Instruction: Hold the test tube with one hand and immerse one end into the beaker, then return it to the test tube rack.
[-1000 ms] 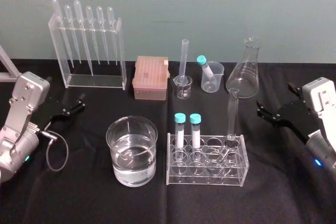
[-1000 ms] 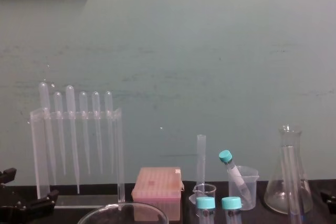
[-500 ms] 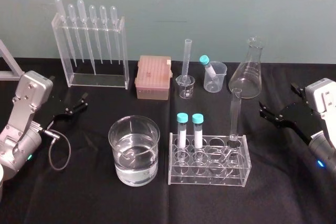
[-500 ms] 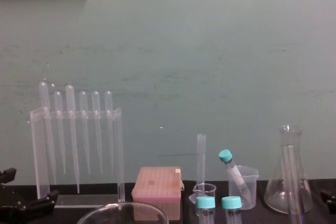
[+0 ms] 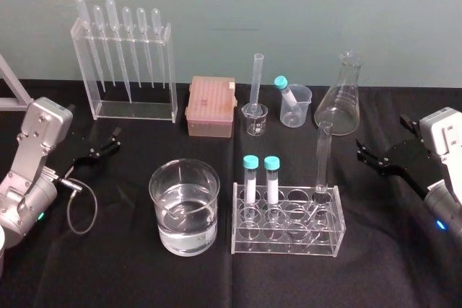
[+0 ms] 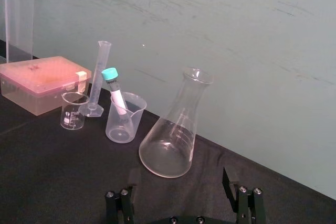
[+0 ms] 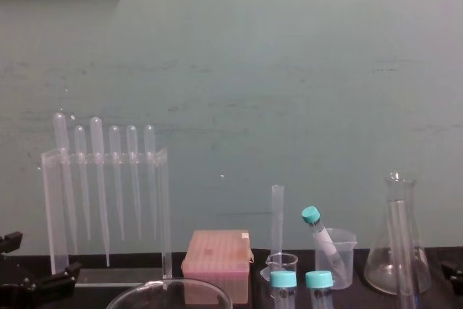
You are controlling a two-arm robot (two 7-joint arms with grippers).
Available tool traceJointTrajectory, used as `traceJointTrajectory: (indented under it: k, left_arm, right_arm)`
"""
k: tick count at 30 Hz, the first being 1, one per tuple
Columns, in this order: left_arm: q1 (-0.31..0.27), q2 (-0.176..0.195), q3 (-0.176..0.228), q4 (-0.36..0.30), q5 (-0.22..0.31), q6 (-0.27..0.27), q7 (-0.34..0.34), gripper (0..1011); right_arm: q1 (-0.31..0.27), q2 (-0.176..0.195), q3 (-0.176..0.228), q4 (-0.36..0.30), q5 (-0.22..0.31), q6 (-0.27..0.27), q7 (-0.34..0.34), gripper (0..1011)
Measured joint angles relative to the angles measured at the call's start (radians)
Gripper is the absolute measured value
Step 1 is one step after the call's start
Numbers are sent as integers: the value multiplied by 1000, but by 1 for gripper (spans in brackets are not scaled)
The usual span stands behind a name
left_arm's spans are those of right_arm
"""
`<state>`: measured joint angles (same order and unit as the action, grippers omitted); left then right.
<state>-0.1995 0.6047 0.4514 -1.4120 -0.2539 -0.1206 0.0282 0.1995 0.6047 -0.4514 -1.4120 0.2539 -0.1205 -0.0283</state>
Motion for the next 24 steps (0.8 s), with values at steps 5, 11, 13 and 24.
traceJointTrajectory:
  k: [5, 11, 13, 24]
  left_arm:
    - [0, 0, 0, 0, 0, 0, 0, 1000]
    - [0, 0, 0, 0, 0, 0, 0, 1000]
    - [0, 0, 0, 0, 0, 0, 0, 1000]
    - [0, 0, 0, 0, 0, 0, 0, 1000]
  right_arm:
    - [0, 0, 0, 0, 0, 0, 0, 1000]
    - [0, 0, 0, 0, 0, 0, 0, 1000]
    - [0, 0, 0, 0, 0, 0, 0, 1000]
    - [0, 0, 1, 0, 0, 0, 0, 1000]
